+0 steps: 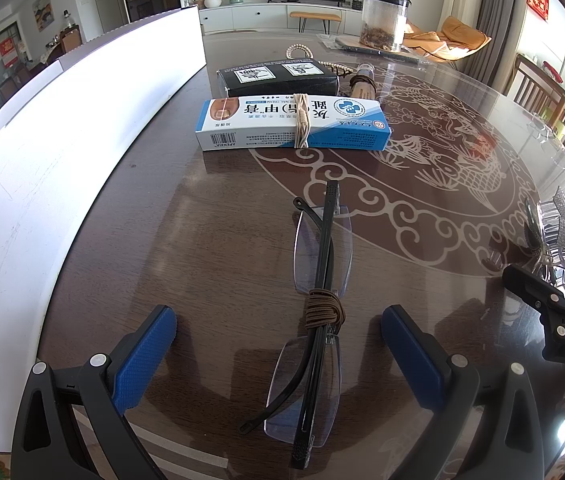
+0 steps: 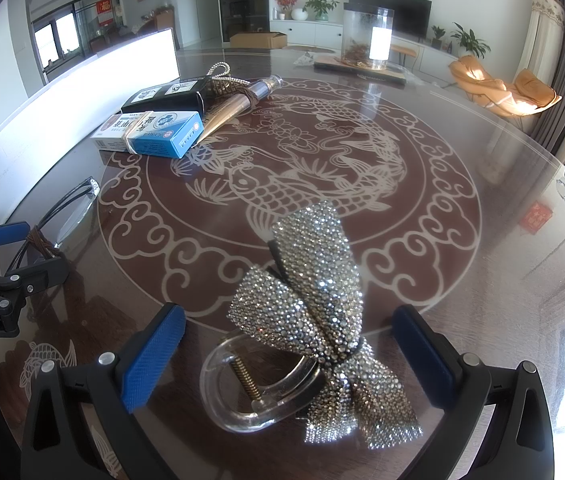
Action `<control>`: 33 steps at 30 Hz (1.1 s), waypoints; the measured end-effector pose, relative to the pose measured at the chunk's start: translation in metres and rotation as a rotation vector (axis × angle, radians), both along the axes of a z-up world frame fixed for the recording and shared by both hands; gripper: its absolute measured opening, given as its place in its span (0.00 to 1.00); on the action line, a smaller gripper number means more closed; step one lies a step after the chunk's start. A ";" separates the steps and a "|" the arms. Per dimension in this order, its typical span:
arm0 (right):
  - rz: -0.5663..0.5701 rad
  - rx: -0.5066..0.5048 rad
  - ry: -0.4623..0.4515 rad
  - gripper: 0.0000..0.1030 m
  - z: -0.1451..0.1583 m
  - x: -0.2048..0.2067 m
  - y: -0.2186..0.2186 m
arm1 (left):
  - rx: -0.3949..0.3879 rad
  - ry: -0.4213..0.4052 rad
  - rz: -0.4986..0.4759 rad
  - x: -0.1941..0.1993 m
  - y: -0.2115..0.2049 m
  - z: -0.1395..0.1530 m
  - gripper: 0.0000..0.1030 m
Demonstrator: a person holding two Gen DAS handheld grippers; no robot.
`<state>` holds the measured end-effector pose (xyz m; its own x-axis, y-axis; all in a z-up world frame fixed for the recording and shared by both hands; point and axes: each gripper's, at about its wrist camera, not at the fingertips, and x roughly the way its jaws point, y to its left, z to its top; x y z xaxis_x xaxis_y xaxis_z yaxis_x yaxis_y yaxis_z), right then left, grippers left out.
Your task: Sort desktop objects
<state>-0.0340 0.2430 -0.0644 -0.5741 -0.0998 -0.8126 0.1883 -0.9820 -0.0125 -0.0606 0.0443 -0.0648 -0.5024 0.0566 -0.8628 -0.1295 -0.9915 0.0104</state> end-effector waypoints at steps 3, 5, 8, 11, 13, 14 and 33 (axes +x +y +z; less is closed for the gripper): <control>0.000 0.000 0.000 1.00 0.000 0.000 0.001 | 0.000 0.000 0.000 0.000 0.000 0.000 1.00; 0.000 0.000 0.000 1.00 0.000 0.000 0.001 | 0.000 0.000 0.000 0.000 0.000 0.000 1.00; 0.000 0.000 0.000 1.00 0.000 0.000 0.001 | 0.000 0.000 0.000 -0.001 0.000 0.000 1.00; 0.000 0.000 0.000 1.00 0.000 0.000 0.000 | 0.000 0.001 0.000 -0.001 0.001 -0.001 1.00; 0.000 0.000 0.000 1.00 0.000 0.000 0.001 | 0.000 -0.001 0.000 -0.001 0.000 0.000 1.00; 0.000 0.000 0.000 1.00 0.000 0.000 0.001 | 0.005 -0.007 -0.003 -0.001 -0.001 0.000 1.00; -0.002 -0.011 0.001 1.00 0.000 0.000 0.002 | 0.007 -0.074 -0.203 -0.002 -0.005 0.020 1.00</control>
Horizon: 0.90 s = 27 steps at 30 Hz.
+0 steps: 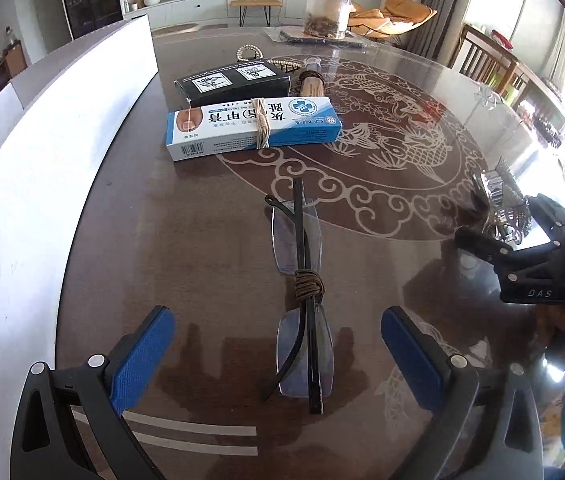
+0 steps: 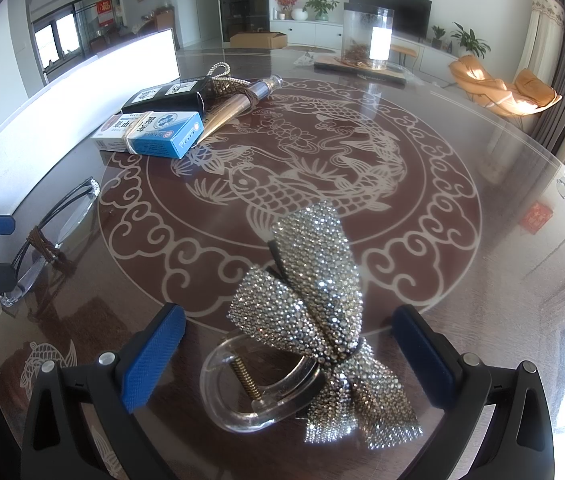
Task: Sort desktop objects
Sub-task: 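Close the left tool on the black-framed eyeglasses and lift them, then carry the eyeglasses with the left tool while the right tool carries the bow clip over the bin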
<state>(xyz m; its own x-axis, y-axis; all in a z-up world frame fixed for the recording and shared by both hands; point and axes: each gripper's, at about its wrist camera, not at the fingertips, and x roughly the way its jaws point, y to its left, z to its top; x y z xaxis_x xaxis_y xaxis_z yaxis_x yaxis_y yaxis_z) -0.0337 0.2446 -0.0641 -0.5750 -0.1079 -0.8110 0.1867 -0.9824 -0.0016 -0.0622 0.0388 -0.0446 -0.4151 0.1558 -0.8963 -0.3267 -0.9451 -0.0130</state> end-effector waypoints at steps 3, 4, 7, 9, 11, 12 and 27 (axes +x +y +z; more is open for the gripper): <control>0.075 -0.090 -0.008 1.00 0.006 0.002 0.009 | -0.023 -0.019 0.034 -0.012 0.009 -0.010 0.76; 0.073 -0.058 -0.004 1.00 0.009 0.004 0.011 | -0.019 -0.009 0.043 -0.014 0.009 -0.010 0.67; 0.084 -0.040 0.013 1.00 0.021 0.011 0.021 | -0.009 0.021 0.063 -0.018 0.009 -0.010 0.21; 0.080 -0.076 -0.006 1.00 0.024 0.008 0.027 | 0.016 0.022 0.091 -0.019 0.004 -0.012 0.20; 0.090 -0.113 -0.021 1.00 0.024 0.004 0.026 | 0.063 0.026 0.110 -0.017 -0.004 -0.012 0.15; 0.102 -0.120 -0.038 1.00 0.022 0.001 0.022 | 0.092 0.024 0.122 -0.015 -0.010 -0.012 0.15; 0.254 -0.105 0.040 0.50 0.103 -0.006 -0.049 | 0.372 0.227 0.257 0.029 -0.098 0.098 0.15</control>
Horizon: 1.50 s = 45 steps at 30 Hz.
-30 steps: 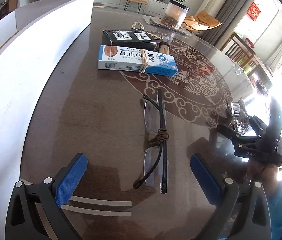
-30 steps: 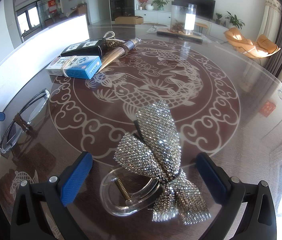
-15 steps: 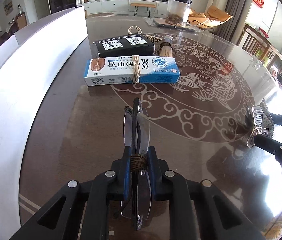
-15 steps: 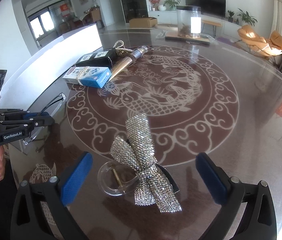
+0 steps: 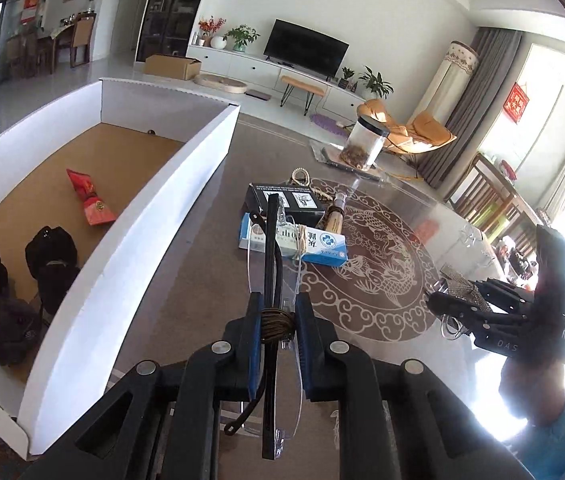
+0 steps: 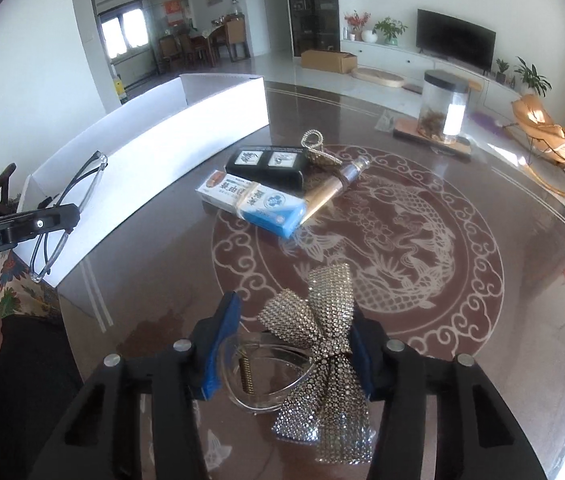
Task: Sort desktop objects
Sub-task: 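Carry the eyeglasses with the left tool while the right tool carries the bow clip over the bin, then open both tools to drop the eyeglasses and bow clip into the bin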
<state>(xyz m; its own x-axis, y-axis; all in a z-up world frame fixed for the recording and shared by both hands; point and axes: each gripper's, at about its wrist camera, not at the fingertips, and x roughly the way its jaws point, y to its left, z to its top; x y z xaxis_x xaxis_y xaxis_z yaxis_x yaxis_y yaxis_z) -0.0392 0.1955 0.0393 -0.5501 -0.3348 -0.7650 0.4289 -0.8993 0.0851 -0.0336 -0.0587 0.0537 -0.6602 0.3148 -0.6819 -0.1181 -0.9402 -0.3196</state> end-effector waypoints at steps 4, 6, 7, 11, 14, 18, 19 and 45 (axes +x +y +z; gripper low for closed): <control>0.104 -0.054 0.050 0.50 0.042 -0.021 -0.065 | -0.004 0.043 0.109 -0.006 -0.058 0.038 0.15; 0.162 -0.093 0.066 0.50 0.059 -0.034 -0.107 | -0.034 0.034 0.183 -0.013 -0.091 0.043 0.15; 0.191 -0.115 0.070 0.50 0.066 -0.040 -0.129 | -0.047 0.019 0.223 -0.014 -0.113 0.042 0.15; 0.285 -0.170 0.072 0.50 0.079 -0.069 -0.223 | -0.094 -0.084 0.377 -0.039 -0.178 0.015 0.15; 0.315 -0.194 0.022 0.50 0.067 -0.096 -0.284 | -0.049 -0.173 0.479 -0.046 -0.211 -0.011 0.15; 0.320 -0.137 -0.056 0.51 0.031 -0.126 -0.342 | -0.075 -0.313 0.577 -0.053 -0.222 -0.041 0.18; 0.312 -0.116 -0.078 0.55 0.022 -0.132 -0.351 | -0.074 -0.343 0.583 -0.054 -0.222 -0.048 0.32; -0.057 0.007 0.162 0.96 -0.004 -0.021 -0.094 | -0.089 0.099 0.234 0.002 -0.049 0.026 0.82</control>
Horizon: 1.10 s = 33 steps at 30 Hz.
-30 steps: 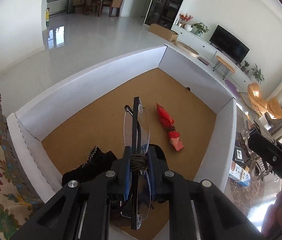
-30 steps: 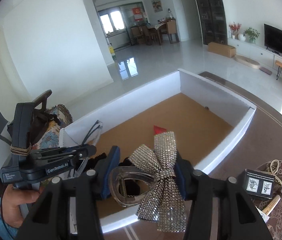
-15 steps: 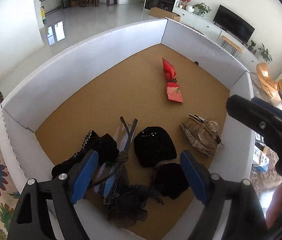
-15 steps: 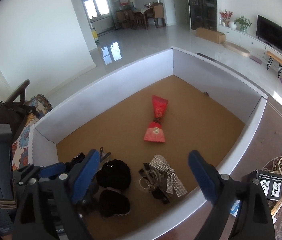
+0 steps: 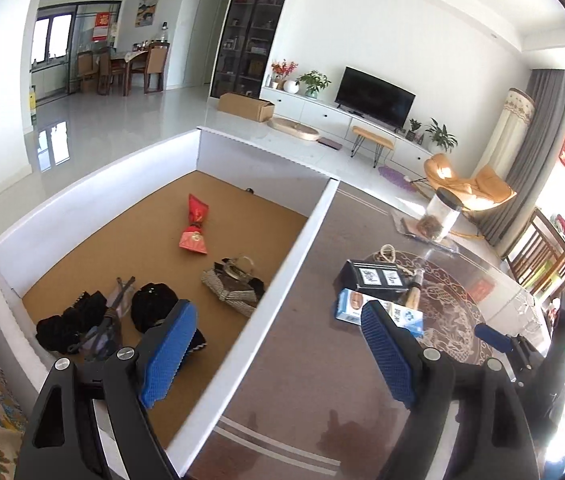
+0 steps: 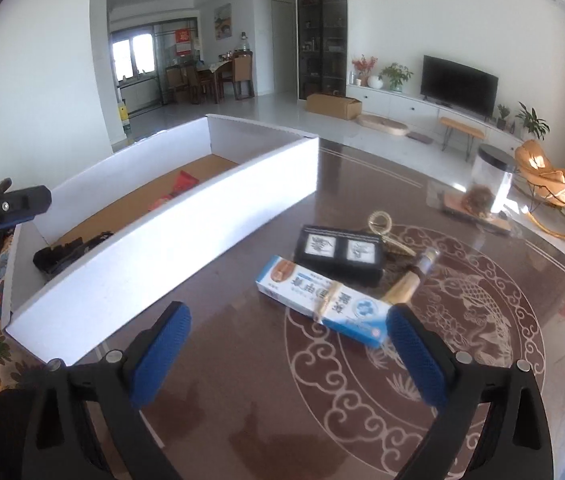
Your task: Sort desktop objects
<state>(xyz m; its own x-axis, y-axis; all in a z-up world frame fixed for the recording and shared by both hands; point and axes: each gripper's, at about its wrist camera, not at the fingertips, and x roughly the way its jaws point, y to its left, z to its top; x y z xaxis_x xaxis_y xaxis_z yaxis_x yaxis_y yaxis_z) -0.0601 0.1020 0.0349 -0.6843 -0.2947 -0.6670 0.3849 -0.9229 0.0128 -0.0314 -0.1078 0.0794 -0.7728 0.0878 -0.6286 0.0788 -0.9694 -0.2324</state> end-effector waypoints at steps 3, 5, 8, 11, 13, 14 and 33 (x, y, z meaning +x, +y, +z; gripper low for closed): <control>-0.117 0.045 -0.034 0.96 -0.027 0.027 0.068 | -0.015 0.032 -0.119 0.010 0.051 0.003 0.87; -0.182 0.099 -0.063 0.96 -0.044 0.042 0.105 | -0.031 0.039 -0.188 0.012 0.084 -0.001 1.00; -0.265 0.139 -0.100 0.96 -0.063 0.061 0.155 | -0.065 0.018 -0.280 0.013 0.128 -0.016 1.00; -0.326 0.133 -0.129 0.96 -0.074 0.075 0.187 | -0.091 -0.040 -0.355 0.011 0.165 -0.041 1.00; -0.343 0.130 -0.142 0.96 -0.080 0.084 0.194 | -0.099 -0.089 -0.389 0.012 0.185 -0.062 1.00; -0.344 0.130 -0.150 0.96 -0.084 0.086 0.195 | -0.108 -0.116 -0.401 0.009 0.191 -0.074 1.00; -0.317 0.080 -0.208 1.00 -0.098 0.081 0.184 | -0.262 -0.294 -0.348 -0.001 0.202 -0.151 1.00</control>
